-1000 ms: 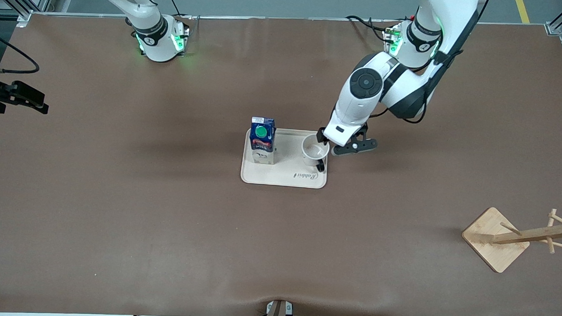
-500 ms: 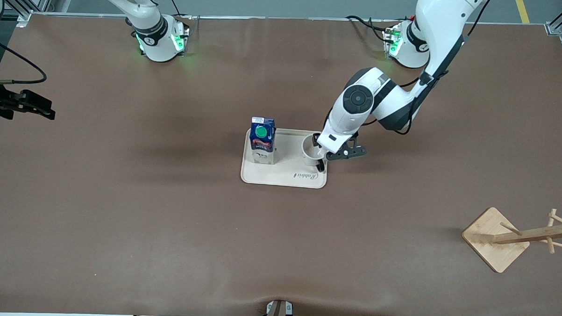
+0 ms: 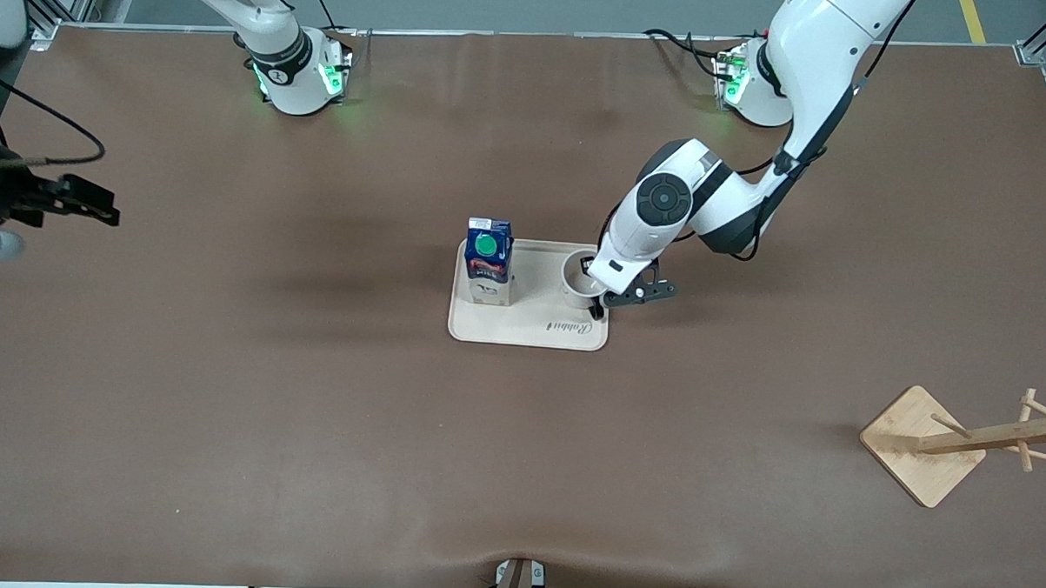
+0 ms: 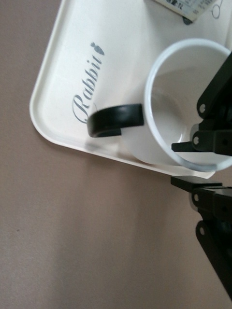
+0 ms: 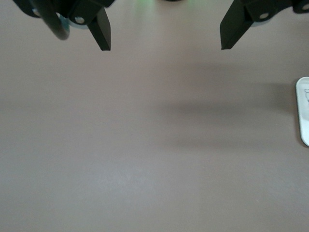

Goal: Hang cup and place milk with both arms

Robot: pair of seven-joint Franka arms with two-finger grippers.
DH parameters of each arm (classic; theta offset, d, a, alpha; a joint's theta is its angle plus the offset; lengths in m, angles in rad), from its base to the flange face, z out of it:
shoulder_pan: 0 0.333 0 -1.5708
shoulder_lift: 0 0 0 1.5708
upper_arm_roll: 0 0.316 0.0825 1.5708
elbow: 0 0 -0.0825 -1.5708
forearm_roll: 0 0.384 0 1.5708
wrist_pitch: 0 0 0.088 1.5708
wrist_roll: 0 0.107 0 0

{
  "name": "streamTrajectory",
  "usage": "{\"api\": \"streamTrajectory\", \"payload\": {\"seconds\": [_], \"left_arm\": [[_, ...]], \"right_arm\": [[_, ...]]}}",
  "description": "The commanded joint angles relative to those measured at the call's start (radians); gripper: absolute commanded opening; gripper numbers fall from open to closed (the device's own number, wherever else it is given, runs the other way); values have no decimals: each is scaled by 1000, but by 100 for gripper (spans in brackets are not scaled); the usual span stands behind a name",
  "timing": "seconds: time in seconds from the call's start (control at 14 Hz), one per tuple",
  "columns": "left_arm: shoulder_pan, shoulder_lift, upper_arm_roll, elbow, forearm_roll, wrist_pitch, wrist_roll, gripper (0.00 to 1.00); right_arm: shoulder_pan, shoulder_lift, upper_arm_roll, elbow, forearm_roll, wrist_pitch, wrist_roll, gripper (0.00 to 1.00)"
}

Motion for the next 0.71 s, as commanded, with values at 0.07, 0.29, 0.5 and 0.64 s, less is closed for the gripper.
{"api": "streamTrajectory", "payload": {"seconds": [0.07, 0.29, 0.5, 0.64], "left_arm": [[-8, 47, 6, 72, 24, 5, -18, 5], [-7, 48, 6, 86, 24, 5, -15, 0], [-2, 37, 8, 99, 26, -12, -7, 0], [-5, 2, 8, 119, 41, -43, -9, 0]], "right_arm": [[-1, 118, 1, 25, -7, 0, -7, 100], [43, 115, 5, 13, 141, -19, 16, 100], [109, 112, 7, 11, 250, -46, 239, 100], [203, 109, 7, 13, 252, -45, 388, 100]]}}
